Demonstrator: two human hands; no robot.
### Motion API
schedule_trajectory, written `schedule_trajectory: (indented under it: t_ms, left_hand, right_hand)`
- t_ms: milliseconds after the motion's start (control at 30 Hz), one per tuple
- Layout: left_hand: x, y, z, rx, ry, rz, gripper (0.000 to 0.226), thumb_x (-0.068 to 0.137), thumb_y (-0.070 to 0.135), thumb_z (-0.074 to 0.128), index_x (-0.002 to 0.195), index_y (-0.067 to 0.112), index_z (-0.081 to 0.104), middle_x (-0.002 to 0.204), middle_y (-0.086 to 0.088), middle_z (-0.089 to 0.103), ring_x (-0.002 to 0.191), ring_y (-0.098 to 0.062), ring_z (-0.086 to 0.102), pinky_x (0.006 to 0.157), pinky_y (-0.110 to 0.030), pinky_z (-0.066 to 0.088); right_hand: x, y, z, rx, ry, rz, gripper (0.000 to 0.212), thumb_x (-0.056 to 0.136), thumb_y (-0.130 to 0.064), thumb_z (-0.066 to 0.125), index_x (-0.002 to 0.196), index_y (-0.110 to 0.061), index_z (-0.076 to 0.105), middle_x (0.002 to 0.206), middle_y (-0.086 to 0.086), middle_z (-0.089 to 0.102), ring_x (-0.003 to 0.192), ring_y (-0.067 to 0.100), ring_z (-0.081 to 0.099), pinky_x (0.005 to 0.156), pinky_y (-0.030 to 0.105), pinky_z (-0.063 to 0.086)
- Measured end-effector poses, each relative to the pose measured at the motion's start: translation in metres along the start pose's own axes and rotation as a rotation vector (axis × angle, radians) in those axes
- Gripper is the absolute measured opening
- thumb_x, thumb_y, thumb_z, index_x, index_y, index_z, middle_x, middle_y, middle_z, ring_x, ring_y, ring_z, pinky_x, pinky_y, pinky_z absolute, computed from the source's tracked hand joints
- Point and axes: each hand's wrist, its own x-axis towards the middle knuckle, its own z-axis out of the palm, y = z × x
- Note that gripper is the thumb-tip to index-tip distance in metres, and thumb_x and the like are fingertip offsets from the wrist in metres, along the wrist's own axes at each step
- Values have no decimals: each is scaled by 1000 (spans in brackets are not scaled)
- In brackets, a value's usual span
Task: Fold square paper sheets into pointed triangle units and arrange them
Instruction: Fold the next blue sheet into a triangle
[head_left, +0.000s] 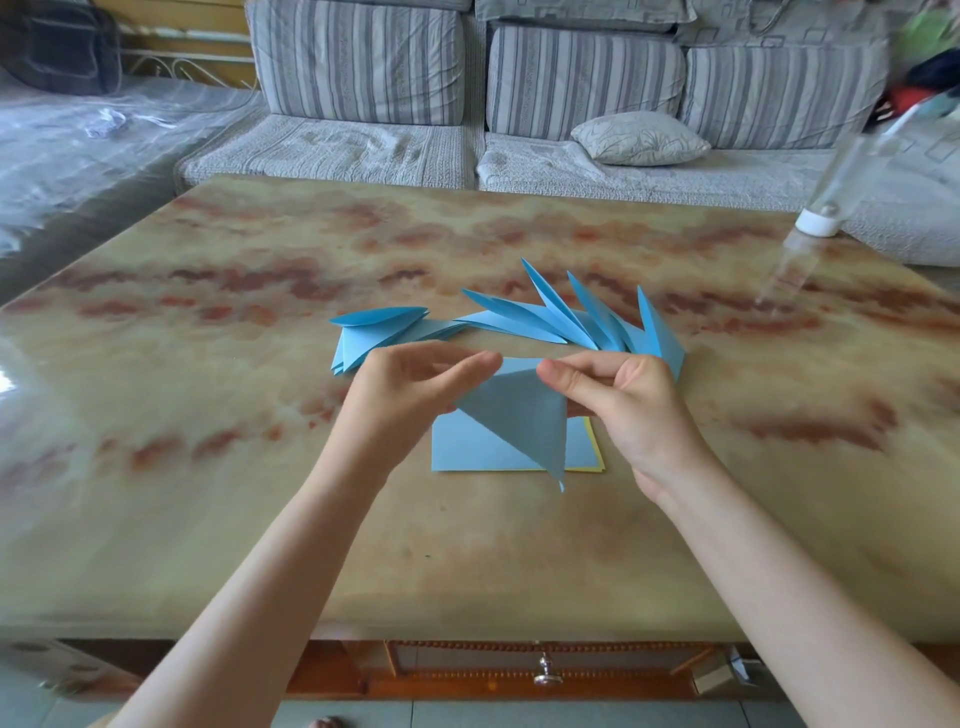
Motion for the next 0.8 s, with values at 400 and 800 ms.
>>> schedule_trajectory:
  t_ms: [400,800]
  left_hand:
    - [1,-4,-1,190,-30,127,11,77,20,78,69,26,72,61,19,67,58,8,57,59,-3,40]
    - [1,-4,-1,151,74,164,16,78,19,77,67,28,69,54,24,61,55,8,53,56,-4,37]
  right_hand:
    - [-1,-1,1,-45,-79,40,8,80,-19,73,79,-11,75,77,4,75,69,13,68,71,19,55]
    - [0,-4,-3,86,-47,138,13,75,-17,75,83,-8,73,77,5,74,68,15,69,65,21,55]
